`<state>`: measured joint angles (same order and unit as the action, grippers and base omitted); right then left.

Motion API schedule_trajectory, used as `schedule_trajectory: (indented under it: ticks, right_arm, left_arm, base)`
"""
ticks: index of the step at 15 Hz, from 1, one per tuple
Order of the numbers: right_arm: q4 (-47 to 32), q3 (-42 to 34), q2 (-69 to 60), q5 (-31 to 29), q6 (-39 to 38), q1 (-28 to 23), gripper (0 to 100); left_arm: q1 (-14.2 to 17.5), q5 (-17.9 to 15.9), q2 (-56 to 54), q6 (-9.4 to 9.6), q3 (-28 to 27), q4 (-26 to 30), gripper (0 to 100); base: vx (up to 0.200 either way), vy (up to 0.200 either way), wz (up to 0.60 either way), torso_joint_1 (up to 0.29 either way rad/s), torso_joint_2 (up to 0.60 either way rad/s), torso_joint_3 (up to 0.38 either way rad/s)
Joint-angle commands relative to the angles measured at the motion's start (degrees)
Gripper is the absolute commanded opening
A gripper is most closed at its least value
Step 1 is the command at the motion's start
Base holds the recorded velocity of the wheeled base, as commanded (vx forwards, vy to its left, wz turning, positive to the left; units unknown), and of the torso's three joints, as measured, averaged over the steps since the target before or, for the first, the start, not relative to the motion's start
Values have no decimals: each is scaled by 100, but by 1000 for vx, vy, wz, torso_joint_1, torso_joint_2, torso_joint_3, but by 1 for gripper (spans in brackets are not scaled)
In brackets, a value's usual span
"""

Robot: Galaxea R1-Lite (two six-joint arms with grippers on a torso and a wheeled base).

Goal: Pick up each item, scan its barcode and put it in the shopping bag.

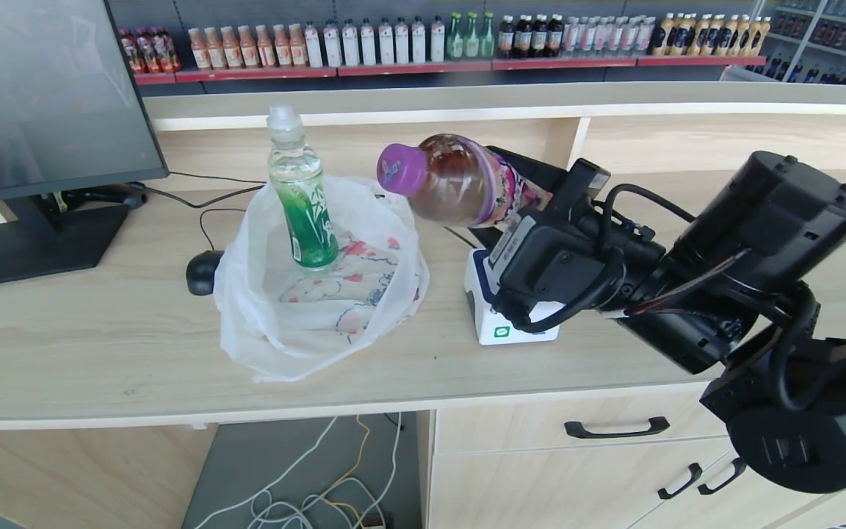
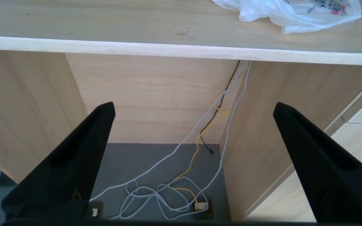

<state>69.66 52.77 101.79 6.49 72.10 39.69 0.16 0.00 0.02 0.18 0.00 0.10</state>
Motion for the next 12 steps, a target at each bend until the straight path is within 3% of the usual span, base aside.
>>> schedule_trajectory:
  ticks: [1,12]
  right_arm:
    - [-58,66,139,204,77,-243,0]
    - [-198,-303,333,494,692,-322,0]
  left_arm:
    - [2,0,-2,-1,0,-1,100]
    - [2,0,-2,-1,0,-1,100]
  base:
    - [0,0,0,0,0,0]
    - [0,0,0,0,0,0]
